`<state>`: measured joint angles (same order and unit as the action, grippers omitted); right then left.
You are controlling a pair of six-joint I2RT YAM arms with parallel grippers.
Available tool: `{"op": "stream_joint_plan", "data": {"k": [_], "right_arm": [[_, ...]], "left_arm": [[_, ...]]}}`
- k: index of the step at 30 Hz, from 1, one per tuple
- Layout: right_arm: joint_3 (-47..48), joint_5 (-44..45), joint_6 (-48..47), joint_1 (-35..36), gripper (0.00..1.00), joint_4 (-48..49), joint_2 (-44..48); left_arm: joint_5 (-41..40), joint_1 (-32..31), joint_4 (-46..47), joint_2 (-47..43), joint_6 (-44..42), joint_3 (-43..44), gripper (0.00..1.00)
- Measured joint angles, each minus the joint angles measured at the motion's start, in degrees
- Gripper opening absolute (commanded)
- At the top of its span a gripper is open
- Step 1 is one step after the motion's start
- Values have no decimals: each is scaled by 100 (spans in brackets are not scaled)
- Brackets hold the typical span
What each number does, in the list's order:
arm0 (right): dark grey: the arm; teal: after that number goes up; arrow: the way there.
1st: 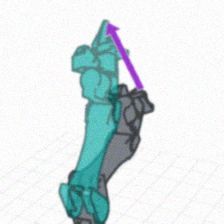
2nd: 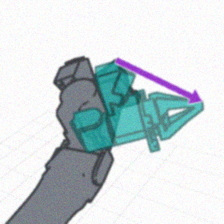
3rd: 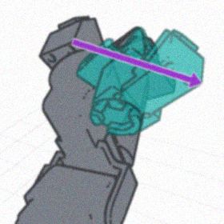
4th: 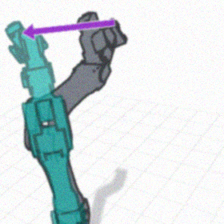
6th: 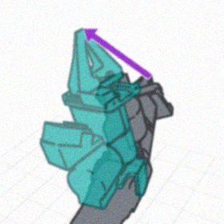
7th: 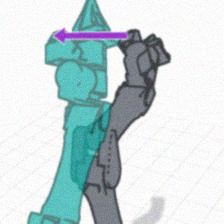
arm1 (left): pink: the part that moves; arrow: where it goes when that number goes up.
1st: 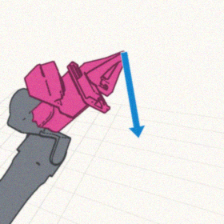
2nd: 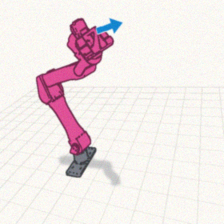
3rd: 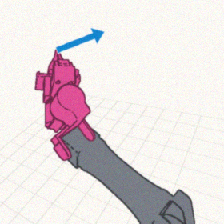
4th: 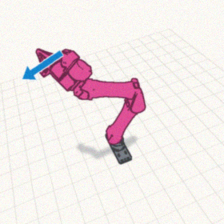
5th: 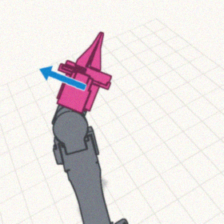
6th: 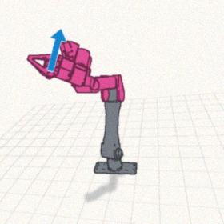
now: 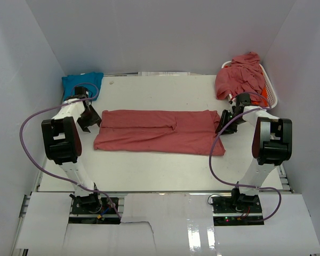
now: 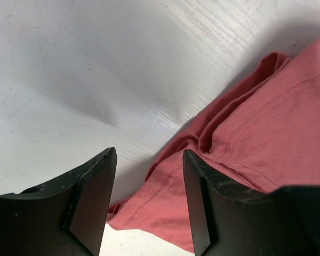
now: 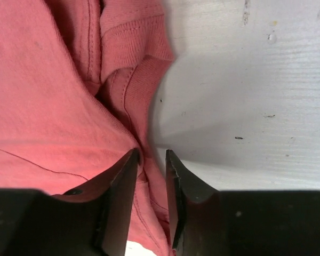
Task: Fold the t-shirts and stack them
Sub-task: Fold the other side of the tshirt into a rectangle
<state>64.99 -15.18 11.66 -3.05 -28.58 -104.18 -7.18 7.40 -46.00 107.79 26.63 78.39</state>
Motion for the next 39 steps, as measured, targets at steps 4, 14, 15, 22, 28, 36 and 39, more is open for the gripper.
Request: {"op": "stream_joint_plan", "data": {"k": [4,14,15,22,28,36,39], "right_arm": [[28,9,-15,0,43,-4,0],[343,37,28,0,87,-400,551],[315,9,22,0,87,-428,723],[-610,-389,157,0,87,-516,1875],[-1679,-717,490,0,85,-758,2312],[-2052,-857,901,0,84,-857,3296],[-2052,-820,918,33,84,-892,3296]], "left_arm": [[-72,2,15,-4,44,0,64],[-66,2,-42,-417,-70,52,65],[-35,2,-20,-527,-90,-15,65],[243,2,-192,-1283,-162,-909,76],[415,2,-302,-1443,-181,-1204,77],[1137,-15,120,-1853,-195,-1178,78],[1255,-118,229,-1871,-140,-973,78]]}}
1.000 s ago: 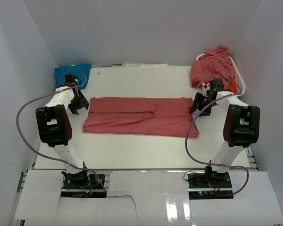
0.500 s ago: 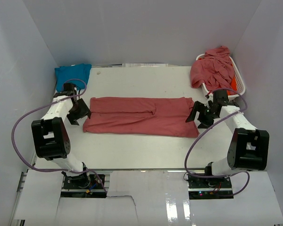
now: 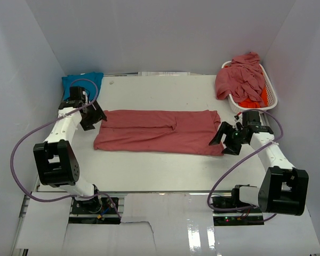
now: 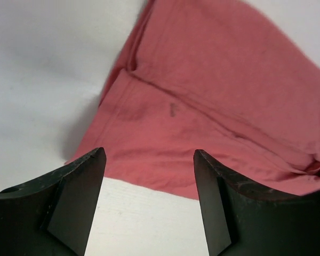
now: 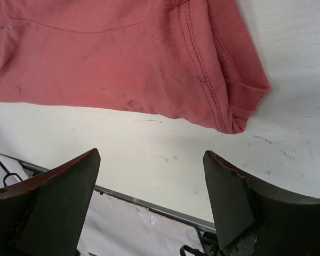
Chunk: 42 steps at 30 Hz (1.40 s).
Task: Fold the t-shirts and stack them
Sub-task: Fold the other side of the tshirt into a rectangle, then rotate the tshirt 80 degrees
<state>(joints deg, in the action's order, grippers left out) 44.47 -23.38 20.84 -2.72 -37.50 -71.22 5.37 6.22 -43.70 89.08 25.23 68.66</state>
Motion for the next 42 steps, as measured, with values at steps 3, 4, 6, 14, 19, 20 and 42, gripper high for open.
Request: {"op": "stream_joint_plan", "data": {"k": [3,4,6,14,19,20,42], "right_arm": [[39,142,-2,144,84,-48,101],[92,214,-4,256,84,-66,151],[293,361,-7,579,84,-120,210],[1239,1362,-26,2179,86,39,-240],[1040,1598,81,2304,86,208,-584],[994,1620,109,2304,86,223,-616],[813,1727,140,2343,86,616,-1458]], "left_arm": [[-17,-304,146,66,103,295,78],[-26,-466,203,120,155,433,78],[-17,-824,315,295,236,741,79],[-11,-1707,595,1974,278,2564,80],[-42,-1784,498,2603,42,2846,80],[-46,-1781,450,2662,-20,2844,80],[-848,-1768,468,3053,-848,2409,79]]}}
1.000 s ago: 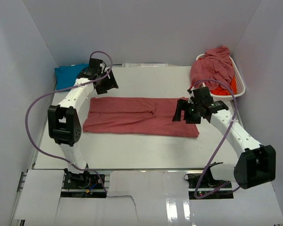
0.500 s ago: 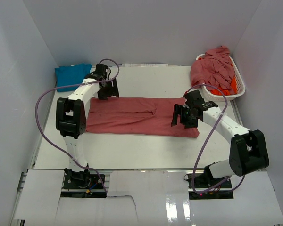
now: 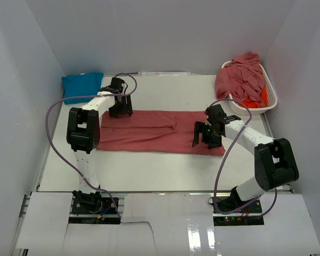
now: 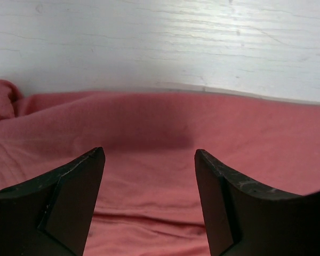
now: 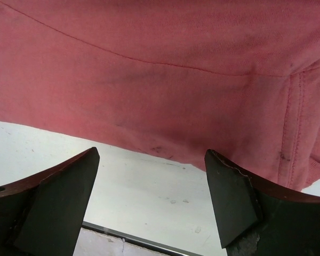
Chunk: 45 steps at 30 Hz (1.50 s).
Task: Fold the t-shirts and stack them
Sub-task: Rotate the tshirt 80 degrees
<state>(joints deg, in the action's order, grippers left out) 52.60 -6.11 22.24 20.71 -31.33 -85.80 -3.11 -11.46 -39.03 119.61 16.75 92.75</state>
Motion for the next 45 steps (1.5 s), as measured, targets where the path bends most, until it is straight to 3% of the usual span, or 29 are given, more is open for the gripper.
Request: {"op": "stream_joint_plan", "data": {"k": [26,45], "right_arm": [[737,105,-186,-13,88,-39,-1137],[1895,-7,-446,-273,88,-142,-2092]], "left_arm": [[-317,15,223,284,-37,13,79],[-654,90,605,-614,501,-1394,79]]}}
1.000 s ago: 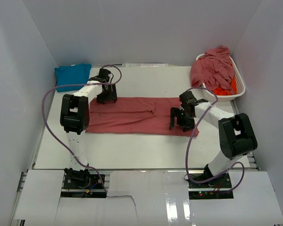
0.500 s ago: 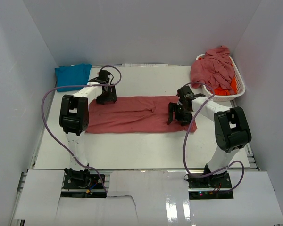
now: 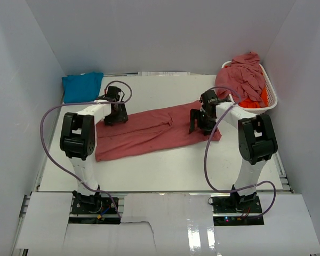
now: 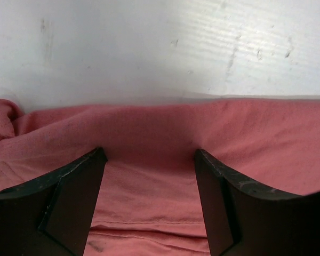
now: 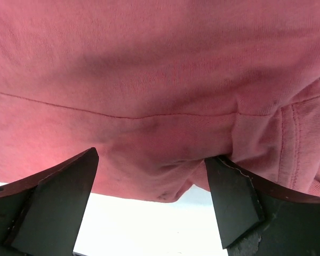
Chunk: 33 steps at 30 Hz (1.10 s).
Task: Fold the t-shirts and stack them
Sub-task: Rotate the tshirt 80 degrees
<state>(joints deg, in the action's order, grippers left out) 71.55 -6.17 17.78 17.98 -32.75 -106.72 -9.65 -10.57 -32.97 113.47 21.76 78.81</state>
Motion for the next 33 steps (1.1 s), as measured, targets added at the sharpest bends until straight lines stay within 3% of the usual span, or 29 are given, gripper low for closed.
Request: {"op": "stream_joint_plan", "data": {"k": [20,33], "right_arm": [[2323,-339,-122,-66,89,138,-1668],[4485,-411,-479,-72,90,107,-3042]], "left_arm": [[428,-20,-767,-1102,619,-1294,79],[649,-407,-1340,-1591,1010,-1749,79]]}}
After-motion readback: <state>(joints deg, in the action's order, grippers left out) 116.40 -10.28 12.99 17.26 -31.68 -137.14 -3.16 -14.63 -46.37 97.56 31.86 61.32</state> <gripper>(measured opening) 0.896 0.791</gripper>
